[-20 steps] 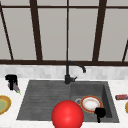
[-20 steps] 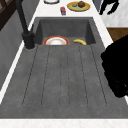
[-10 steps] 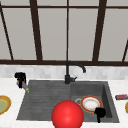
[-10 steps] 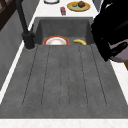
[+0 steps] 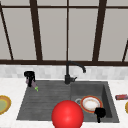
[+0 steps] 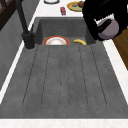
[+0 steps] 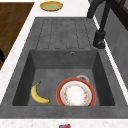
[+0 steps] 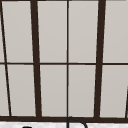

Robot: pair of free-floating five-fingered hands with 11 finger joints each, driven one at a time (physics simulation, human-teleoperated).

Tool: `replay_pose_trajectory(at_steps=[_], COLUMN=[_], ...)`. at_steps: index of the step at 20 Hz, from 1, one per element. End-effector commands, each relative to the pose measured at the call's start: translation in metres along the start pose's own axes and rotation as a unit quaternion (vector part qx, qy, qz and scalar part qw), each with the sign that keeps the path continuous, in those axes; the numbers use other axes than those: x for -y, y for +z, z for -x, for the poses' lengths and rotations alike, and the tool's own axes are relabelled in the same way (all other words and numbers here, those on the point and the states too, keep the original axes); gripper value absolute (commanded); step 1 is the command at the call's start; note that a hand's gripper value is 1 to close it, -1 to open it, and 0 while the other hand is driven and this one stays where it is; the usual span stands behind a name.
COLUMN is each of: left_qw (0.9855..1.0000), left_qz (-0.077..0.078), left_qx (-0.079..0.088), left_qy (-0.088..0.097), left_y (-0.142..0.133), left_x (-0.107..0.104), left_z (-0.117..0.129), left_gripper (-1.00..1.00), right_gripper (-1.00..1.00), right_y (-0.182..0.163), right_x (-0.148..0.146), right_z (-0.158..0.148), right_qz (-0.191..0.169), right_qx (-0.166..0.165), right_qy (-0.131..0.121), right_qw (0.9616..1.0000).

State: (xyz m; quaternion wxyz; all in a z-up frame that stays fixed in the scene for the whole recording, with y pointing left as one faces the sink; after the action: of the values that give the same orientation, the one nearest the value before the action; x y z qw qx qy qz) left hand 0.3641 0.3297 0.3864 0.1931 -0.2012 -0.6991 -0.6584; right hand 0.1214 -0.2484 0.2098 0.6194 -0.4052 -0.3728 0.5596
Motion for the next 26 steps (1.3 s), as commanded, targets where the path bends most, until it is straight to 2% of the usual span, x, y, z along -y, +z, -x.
replay_pose_trajectory(at_steps=[1, 26], left_qw=[0.9999, 0.9998], left_qz=[0.01, 0.017], left_qx=[-0.006, -0.014], left_qy=[0.0, 0.0], left_y=[-0.03, -0.228], left_x=[-0.003, -0.003], left_z=[0.004, 0.032], left_gripper=[1.0, 1.0], right_gripper=[0.0, 0.0], right_y=[0.0, 0.0], right_x=[0.0, 0.0], right_z=[0.0, 0.0], right_qz=[0.0, 0.0], right_qx=[0.0, 0.0], right_qy=[0.0, 0.0], right_qw=[1.0, 1.0])
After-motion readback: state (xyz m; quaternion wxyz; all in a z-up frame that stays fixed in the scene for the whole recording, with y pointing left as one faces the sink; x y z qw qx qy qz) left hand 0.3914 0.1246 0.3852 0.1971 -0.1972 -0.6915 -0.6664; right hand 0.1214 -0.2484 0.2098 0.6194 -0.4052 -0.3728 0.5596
